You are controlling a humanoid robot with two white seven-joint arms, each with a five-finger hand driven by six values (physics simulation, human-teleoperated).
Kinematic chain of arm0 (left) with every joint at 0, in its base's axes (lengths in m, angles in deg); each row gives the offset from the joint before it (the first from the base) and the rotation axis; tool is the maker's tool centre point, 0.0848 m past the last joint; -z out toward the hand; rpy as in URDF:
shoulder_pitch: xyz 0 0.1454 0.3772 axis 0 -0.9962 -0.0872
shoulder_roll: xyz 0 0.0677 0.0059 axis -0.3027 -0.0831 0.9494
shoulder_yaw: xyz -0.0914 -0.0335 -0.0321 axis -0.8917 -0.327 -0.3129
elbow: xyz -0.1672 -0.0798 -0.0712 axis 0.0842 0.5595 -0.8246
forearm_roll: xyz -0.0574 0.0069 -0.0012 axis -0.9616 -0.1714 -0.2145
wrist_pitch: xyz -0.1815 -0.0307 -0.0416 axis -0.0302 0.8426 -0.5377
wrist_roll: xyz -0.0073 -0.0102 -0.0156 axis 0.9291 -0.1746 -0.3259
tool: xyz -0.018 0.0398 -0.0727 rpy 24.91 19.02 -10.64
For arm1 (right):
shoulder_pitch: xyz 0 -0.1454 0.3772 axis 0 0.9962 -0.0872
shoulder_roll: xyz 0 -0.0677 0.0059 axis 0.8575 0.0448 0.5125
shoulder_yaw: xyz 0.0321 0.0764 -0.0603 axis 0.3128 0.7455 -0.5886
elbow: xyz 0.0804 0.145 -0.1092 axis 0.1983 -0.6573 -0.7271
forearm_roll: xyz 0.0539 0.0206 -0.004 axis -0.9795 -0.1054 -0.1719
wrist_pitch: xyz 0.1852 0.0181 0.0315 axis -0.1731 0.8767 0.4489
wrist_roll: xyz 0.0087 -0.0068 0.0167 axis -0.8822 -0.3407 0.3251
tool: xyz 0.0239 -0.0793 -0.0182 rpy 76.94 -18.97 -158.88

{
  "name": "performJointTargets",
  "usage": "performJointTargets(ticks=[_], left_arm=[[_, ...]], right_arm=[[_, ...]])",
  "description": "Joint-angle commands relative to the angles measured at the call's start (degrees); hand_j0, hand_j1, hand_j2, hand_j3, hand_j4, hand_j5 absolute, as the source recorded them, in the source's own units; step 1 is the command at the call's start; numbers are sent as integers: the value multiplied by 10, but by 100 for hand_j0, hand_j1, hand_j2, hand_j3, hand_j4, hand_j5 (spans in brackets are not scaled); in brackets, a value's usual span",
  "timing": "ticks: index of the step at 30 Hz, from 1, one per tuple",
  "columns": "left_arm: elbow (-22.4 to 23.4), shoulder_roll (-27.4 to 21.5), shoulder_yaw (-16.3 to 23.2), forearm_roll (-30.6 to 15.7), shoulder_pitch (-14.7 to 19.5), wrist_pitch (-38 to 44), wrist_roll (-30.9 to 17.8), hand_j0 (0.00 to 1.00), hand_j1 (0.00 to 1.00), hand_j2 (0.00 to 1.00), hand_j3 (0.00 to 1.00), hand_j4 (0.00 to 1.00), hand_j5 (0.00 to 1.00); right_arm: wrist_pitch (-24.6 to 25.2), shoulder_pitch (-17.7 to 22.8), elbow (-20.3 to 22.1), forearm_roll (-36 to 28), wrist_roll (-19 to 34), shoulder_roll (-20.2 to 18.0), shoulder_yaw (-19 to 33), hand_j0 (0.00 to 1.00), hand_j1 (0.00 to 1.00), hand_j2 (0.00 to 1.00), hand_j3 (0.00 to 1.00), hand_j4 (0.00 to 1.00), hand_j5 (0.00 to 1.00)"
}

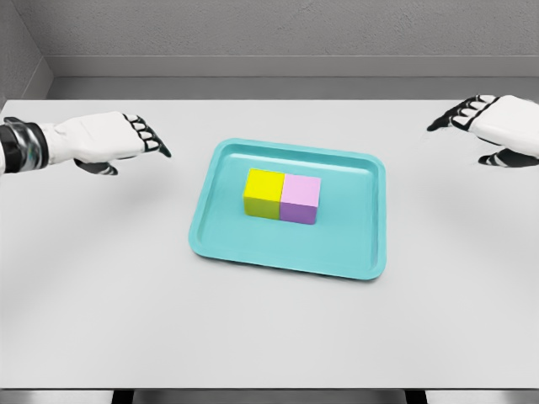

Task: Push two cubes

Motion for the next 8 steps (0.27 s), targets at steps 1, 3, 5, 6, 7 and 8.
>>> performJointTargets(ticks=[1,3,5,6,7,8], left_arm=[[5,-11,-1,-26,0,1,0,100,100,100,100,100,100],[20,-12,-1,-43,1,1,0,100,100,100,100,100,100],[21,-36,-1,-74,-11,1,0,100,100,100,100,100,100],[23,-43,-2,-82,-11,1,0,100,100,100,100,100,100],[29,-50,-6,-85,-12,1,0,100,100,100,100,100,100],[51,-50,-10,-85,-12,1,0,100,100,100,100,100,100]], right_arm=[[2,0,3,-5,0,-2,15,100,100,100,100,100,100],[2,0,3,-5,0,0,13,100,100,100,100,100,100],[2,0,4,-5,0,0,7,100,100,100,100,100,100],[2,0,4,-5,0,1,7,100,100,100,100,100,100],[2,0,4,-5,0,1,7,100,100,100,100,100,100],[2,0,3,-5,0,1,7,100,100,100,100,100,100]])
